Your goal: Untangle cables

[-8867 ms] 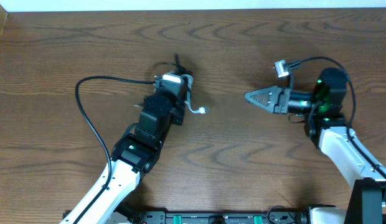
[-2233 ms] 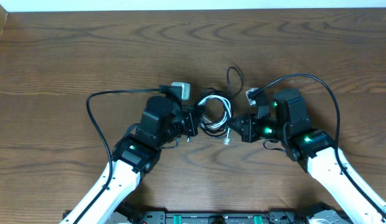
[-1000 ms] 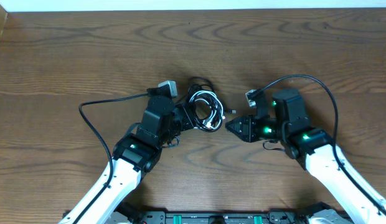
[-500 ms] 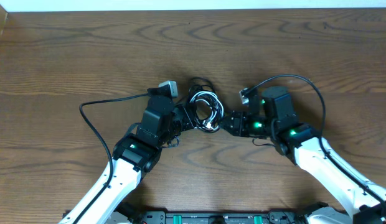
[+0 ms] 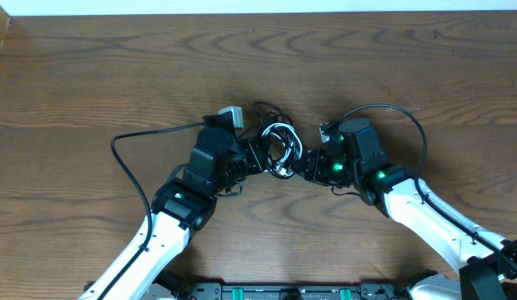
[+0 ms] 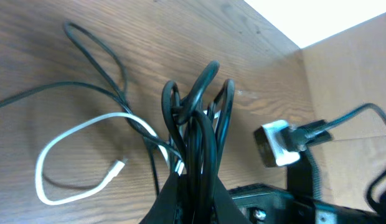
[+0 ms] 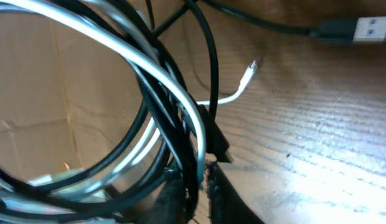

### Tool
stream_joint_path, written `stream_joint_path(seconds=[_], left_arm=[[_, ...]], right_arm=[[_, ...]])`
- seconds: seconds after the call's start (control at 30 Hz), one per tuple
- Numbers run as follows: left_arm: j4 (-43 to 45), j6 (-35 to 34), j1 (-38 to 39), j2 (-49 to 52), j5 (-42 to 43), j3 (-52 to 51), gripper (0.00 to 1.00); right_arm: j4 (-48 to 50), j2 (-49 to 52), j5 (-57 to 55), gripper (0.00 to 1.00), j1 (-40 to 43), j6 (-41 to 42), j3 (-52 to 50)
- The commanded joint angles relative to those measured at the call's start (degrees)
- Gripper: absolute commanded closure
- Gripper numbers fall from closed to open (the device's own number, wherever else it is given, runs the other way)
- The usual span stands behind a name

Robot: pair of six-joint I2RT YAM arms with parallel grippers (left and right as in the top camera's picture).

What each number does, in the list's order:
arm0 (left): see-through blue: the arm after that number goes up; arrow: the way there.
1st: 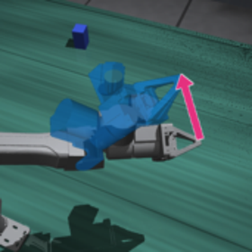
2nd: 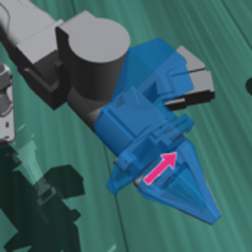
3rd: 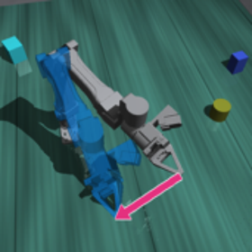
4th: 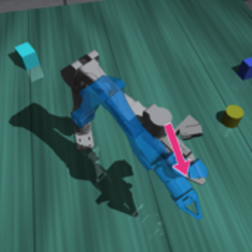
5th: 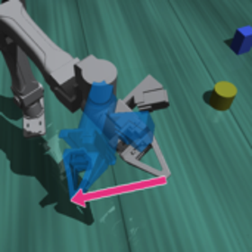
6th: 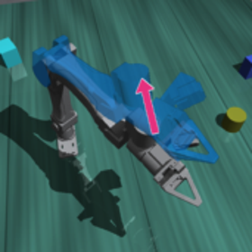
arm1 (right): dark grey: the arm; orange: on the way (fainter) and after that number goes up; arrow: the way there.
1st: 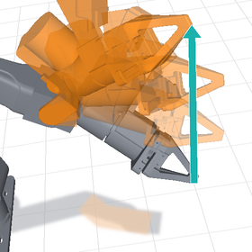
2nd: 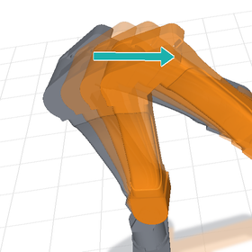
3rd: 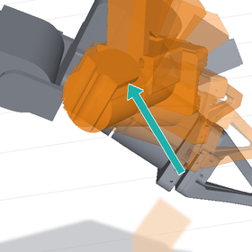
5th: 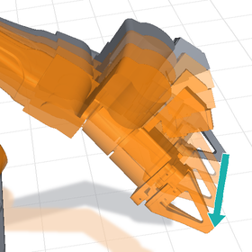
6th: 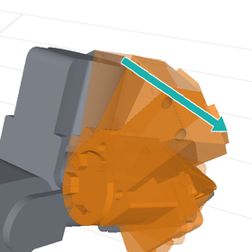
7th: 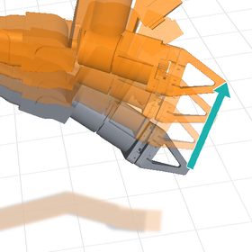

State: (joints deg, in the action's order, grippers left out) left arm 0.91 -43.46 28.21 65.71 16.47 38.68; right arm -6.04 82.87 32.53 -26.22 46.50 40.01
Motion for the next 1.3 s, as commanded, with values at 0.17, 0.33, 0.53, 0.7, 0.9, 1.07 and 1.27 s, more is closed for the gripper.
stream_joint_path(seconds=[0.17,0.33,0.53,0.7,0.9,1.07,1.27], left_arm=[[1.4,0.5,-0.1,0.0,2.4,0.8,0.92],[6.0,0.1,-0.1,0.0,7.0,0.8,0.92],[16.4,0.1,-0.1,0.0,14.9,0.8,0.92],[16.6,0.2,-0.2,0.0,14.8,0.8,0.92],[21.1,1.4,-4.7,-0.9,14.8,0.8,0.92],[21.5,1.4,-12.0,-1.9,15.1,0.8,0.92],[21.2,1.4,-18.8,-2.2,17.6,0.8,0.92]], right_arm=[[-1.7,0.3,-4.9,0.99,-0.5,-1.1,0.4],[-9.2,0.3,-18.7,0.99,-0.5,-1.1,0.4],[-10.4,0.3,-22.1,0.99,-0.3,-1.2,0.4],[-12.5,0.3,-26.1,0.99,1.0,-1.1,0.4],[-20.9,0.3,-32.6,0.99,6.6,-1.2,0.4],[-23.8,0.3,-33.0,0.99,15.0,-5.2,0.4],[-23.8,0.3,-33.0,0.99,23.9,-10.0,0.4]])
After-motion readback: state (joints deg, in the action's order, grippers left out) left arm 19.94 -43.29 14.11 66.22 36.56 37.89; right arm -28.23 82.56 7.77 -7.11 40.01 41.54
